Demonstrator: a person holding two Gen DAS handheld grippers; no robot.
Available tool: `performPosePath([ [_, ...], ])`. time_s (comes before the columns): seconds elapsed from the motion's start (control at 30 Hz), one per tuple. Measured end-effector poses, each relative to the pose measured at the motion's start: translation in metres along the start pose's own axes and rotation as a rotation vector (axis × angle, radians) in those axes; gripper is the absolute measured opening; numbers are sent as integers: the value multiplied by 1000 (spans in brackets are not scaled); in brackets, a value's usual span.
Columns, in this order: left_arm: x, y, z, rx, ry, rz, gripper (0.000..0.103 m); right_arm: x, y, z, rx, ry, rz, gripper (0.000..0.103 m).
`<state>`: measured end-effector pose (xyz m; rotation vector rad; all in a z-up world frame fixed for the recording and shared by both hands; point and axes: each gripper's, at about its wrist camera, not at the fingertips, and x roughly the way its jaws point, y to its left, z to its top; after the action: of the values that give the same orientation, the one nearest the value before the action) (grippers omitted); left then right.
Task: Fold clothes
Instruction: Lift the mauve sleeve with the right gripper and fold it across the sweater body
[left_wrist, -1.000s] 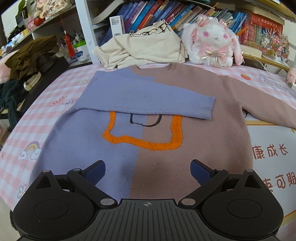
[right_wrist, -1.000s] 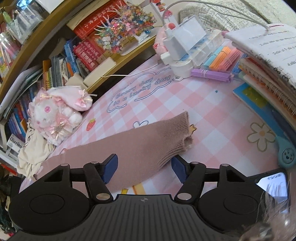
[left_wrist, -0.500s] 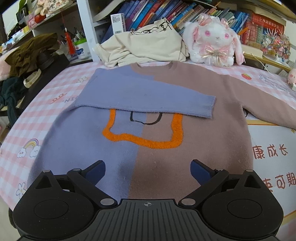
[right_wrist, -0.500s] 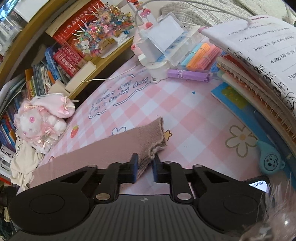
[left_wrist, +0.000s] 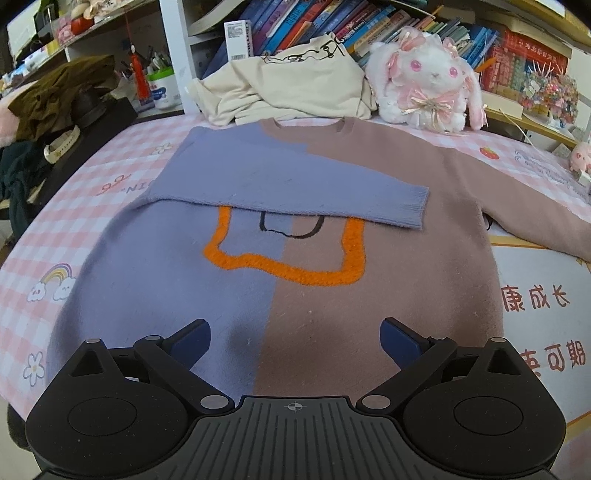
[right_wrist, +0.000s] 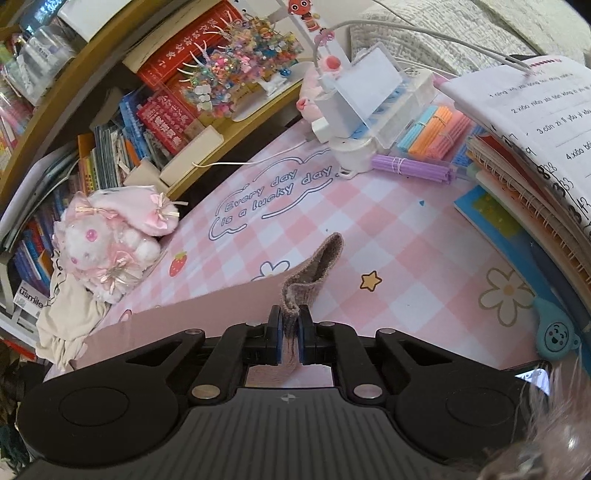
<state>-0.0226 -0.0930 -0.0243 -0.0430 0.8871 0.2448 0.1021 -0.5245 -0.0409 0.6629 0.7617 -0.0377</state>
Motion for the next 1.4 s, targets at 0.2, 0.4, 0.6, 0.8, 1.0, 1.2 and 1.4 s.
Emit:
performPosePath([
  [0.2,-2,7,0,13,-18,-8,100,-1,8,-3,-5,-4,-7,8],
  [0.4,1,21,4,38,-35,-24,100,-5,36,-5,-55,-30,19,8],
  [0.6,3,48,10,74,-72,-47,100,-9,82,-19,-121,-68,43,8],
  [0.8,7,94,25,77,-100,-76,100,-10,132,-42,-146,-94,56,8],
  [1.0,14,136,33,73,-118,-115,100,-5,185,-66,-180,-92,74,8],
  [1.2,18,170,38,82,-153,-159,100,-1,234,-90,-227,-90,90,8],
  [1.4,21,199,41,85,-176,-224,100,1,276,-112,-251,-87,114,8],
])
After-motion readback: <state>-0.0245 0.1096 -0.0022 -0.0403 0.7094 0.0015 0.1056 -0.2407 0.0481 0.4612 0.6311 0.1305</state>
